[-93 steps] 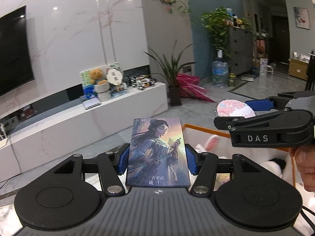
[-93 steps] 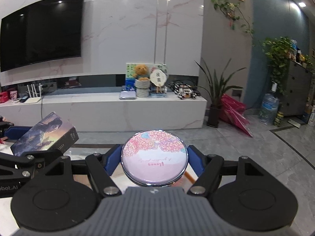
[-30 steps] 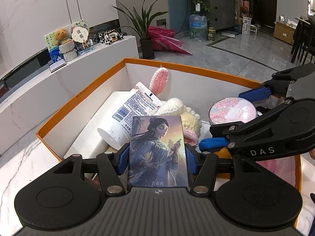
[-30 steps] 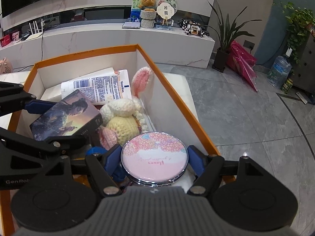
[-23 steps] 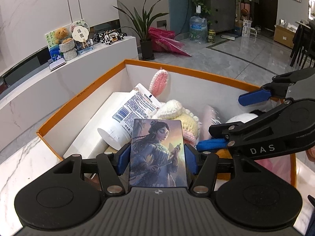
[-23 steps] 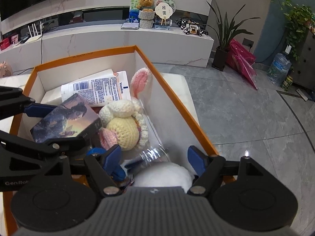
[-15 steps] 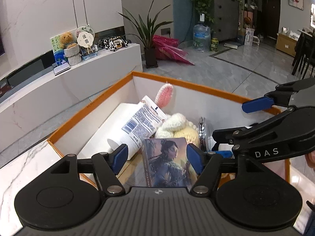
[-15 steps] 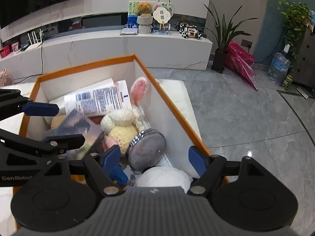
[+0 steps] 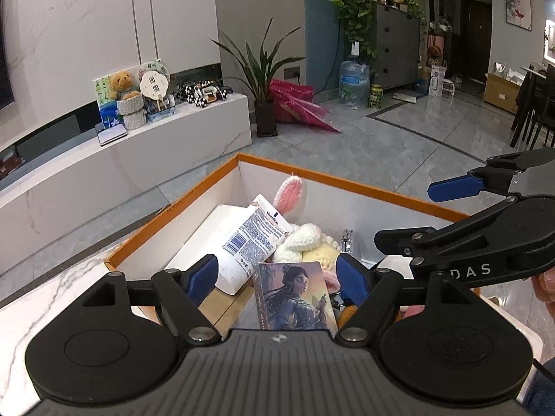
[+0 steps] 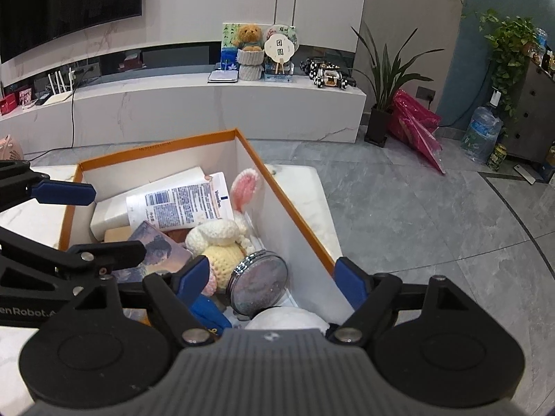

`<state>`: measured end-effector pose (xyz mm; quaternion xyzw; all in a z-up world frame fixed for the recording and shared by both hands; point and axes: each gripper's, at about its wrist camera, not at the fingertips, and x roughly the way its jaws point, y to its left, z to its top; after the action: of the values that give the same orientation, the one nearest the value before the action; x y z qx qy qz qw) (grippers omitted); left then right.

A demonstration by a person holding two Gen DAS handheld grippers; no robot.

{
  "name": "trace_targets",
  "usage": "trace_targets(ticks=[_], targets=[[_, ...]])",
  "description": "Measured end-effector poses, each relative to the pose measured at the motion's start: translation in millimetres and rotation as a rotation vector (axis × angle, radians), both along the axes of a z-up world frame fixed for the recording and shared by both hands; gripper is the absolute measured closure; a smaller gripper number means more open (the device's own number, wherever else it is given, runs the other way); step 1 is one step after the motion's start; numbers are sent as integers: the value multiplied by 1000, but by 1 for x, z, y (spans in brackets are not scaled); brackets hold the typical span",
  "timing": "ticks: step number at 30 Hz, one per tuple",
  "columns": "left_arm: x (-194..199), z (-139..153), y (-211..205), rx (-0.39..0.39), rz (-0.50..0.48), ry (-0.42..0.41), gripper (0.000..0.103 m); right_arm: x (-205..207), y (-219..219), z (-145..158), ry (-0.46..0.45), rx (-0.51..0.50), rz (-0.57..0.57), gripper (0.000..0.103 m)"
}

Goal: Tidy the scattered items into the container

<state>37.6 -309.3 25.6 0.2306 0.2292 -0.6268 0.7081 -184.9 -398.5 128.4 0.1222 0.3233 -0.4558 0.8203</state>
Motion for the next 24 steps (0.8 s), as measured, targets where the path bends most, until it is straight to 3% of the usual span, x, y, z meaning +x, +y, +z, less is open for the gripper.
trace_targets(ticks=[10, 12, 24], targets=[[-2, 22, 20, -50, 36, 92, 12, -14, 24, 25, -60, -62, -48, 13], [-2, 25, 24, -63, 49, 114, 12, -17, 28, 30, -74, -72, -83, 7], [-15, 26, 54, -57, 136, 158, 11, -36, 67, 27, -167, -107, -188, 4]])
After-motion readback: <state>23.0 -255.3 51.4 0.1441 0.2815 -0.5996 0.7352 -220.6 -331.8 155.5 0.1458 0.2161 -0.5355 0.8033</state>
